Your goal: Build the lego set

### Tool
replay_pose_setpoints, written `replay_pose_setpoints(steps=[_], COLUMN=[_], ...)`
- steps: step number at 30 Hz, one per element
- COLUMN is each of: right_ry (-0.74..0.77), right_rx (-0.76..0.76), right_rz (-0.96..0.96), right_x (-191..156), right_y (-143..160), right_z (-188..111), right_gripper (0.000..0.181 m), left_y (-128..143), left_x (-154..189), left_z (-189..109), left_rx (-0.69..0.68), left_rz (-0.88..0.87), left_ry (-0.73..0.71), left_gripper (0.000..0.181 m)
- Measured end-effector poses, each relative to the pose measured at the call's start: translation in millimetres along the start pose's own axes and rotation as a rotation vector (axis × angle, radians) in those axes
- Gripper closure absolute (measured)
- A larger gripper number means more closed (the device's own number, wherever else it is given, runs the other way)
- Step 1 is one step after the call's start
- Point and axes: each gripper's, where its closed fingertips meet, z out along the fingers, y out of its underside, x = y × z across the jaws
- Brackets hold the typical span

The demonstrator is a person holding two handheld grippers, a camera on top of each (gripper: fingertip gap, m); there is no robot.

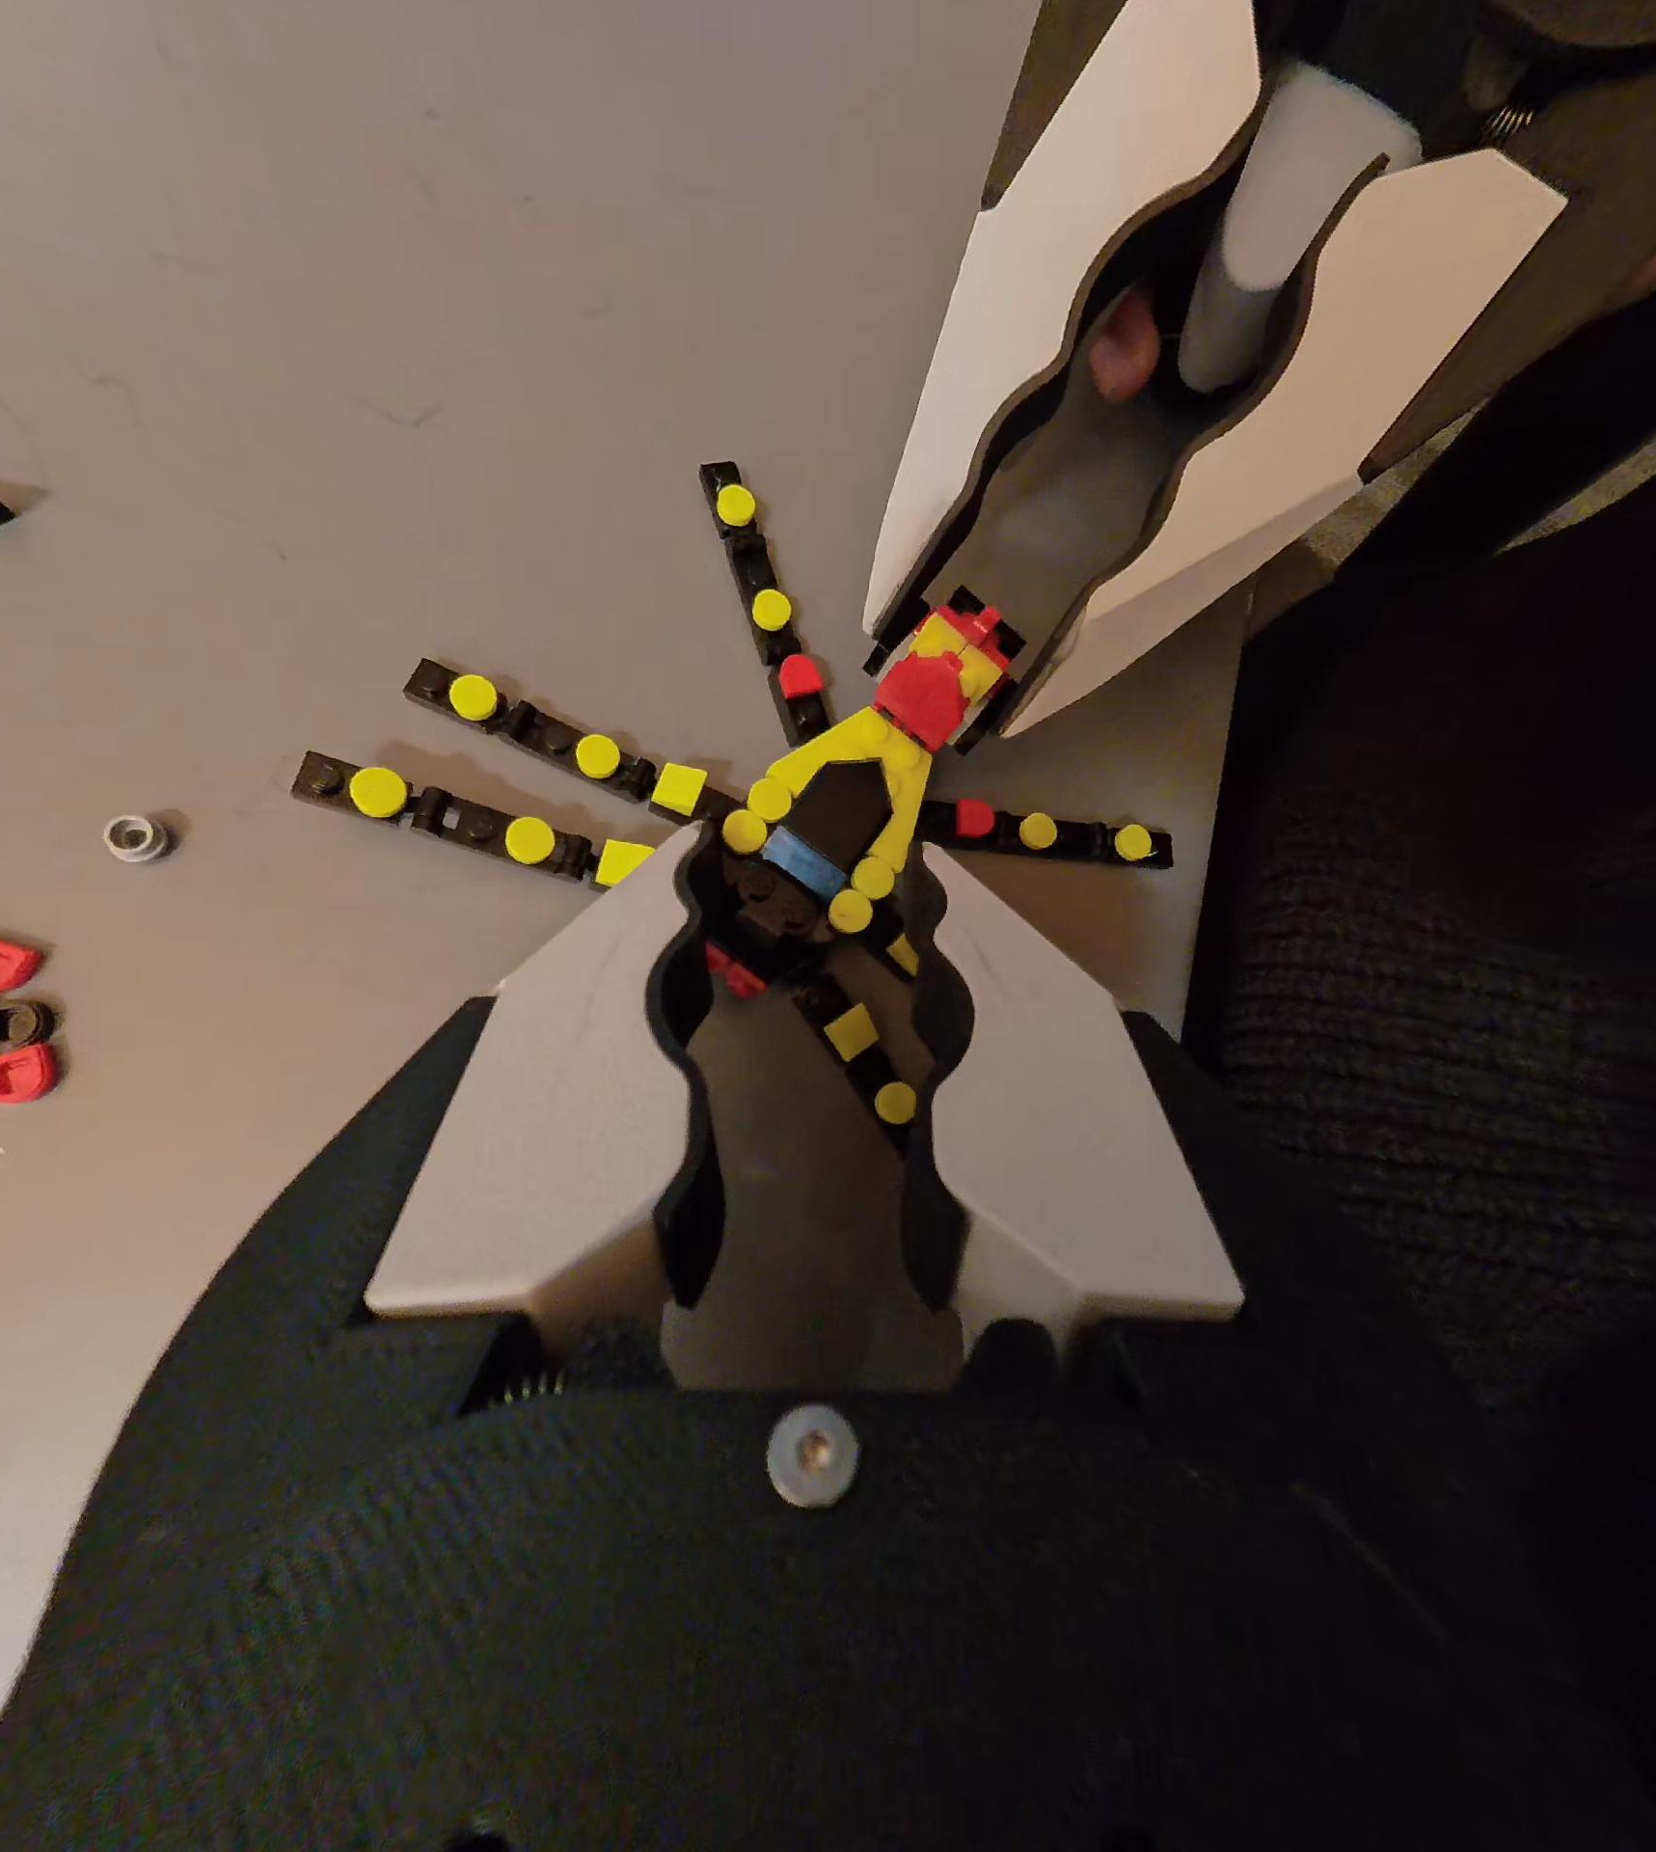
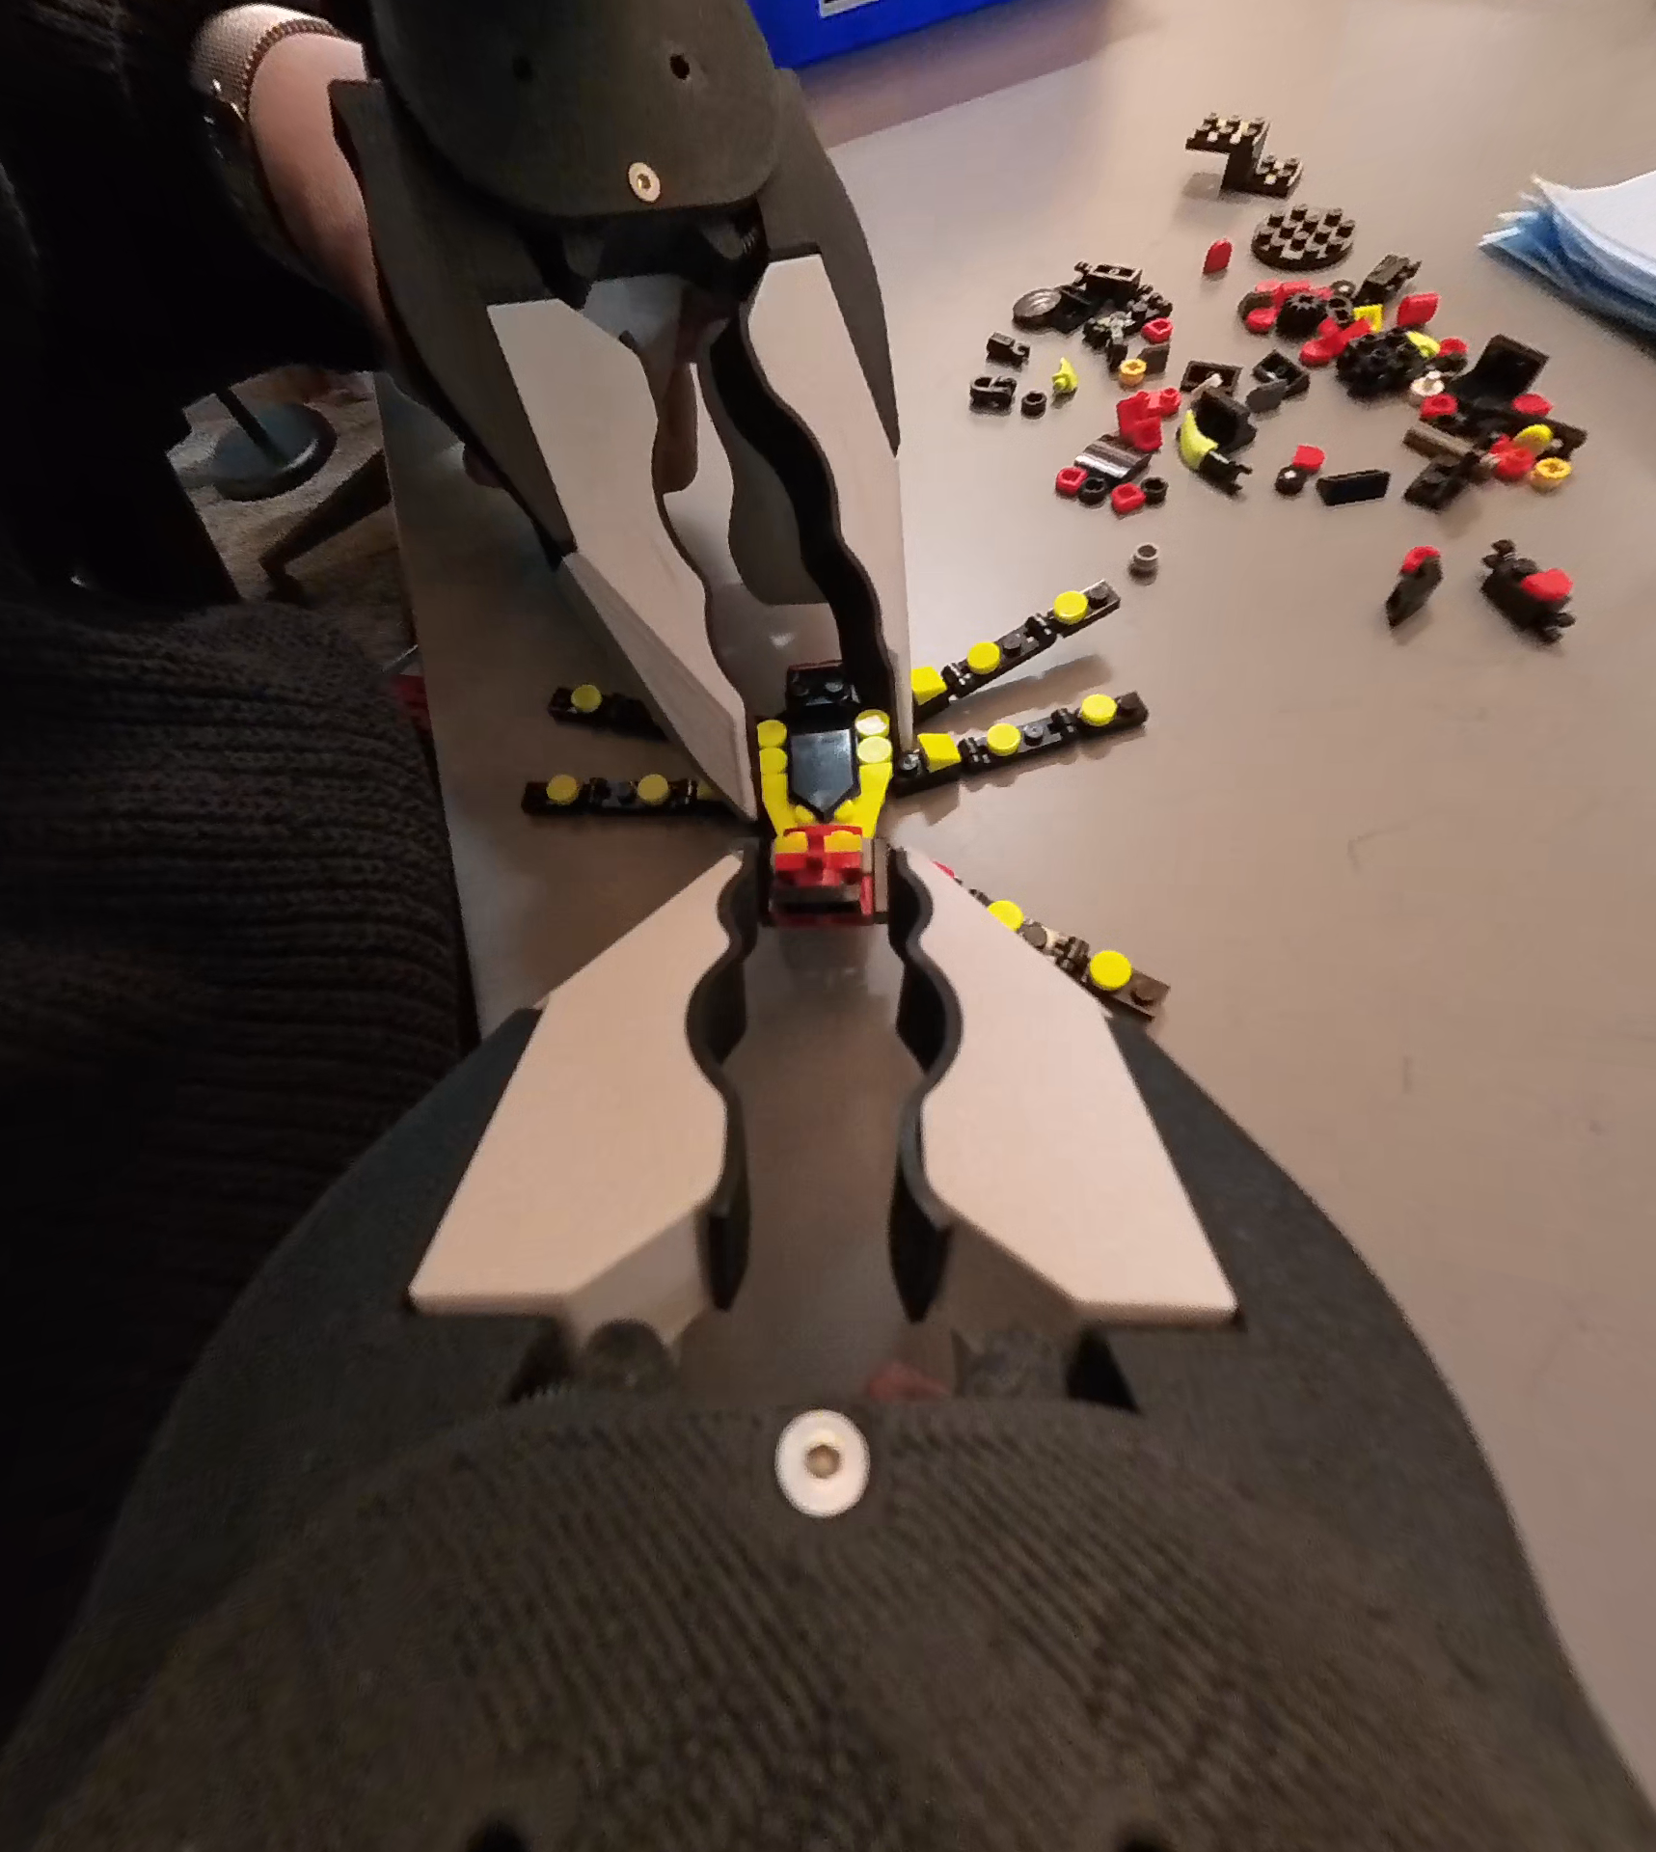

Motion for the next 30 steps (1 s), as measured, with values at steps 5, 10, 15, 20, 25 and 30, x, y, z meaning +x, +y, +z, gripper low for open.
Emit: replay_pose_setpoints(steps=[5, 10, 15, 20, 25, 30], right_ry=[-0.028, -0.082, -0.099, -0.082, -0.063, -0.063], right_rx=[-0.004, -0.007, -0.013, -0.017, -0.019, -0.028], right_rz=[0.028, 0.095, 0.117, 0.092, 0.059, 0.040], right_x=[-0.4, 0.2, 0.6, 0.1, -0.7, -2.0], right_y=[0.5, 0.6, 1.8, 3.0, 4.2, 5.7], right_z=[0.0, -0.2, -1.1, -1.7, -3.1, -3.3], right_gripper=[0.157, 0.157, 0.157, 0.158, 0.158, 0.158], left_y=[0.1, 0.1, 0.2, 0.3, 0.3, 0.2], left_x=[0.4, 0.5, 0.5, 0.8, 1.0, 1.1], left_z=[-0.2, -0.1, -0.2, -0.2, -0.2, -0.3], left_rx=[-0.001, -0.002, -0.001, -0.001, 0.000, 0.000], left_rz=[-0.008, -0.015, -0.021, -0.023, -0.028, -0.029], left_ry=[0.005, 0.007, 0.008, 0.009, 0.012, 0.013], left_gripper=[0.146, 0.147, 0.147, 0.147, 0.147, 0.147])
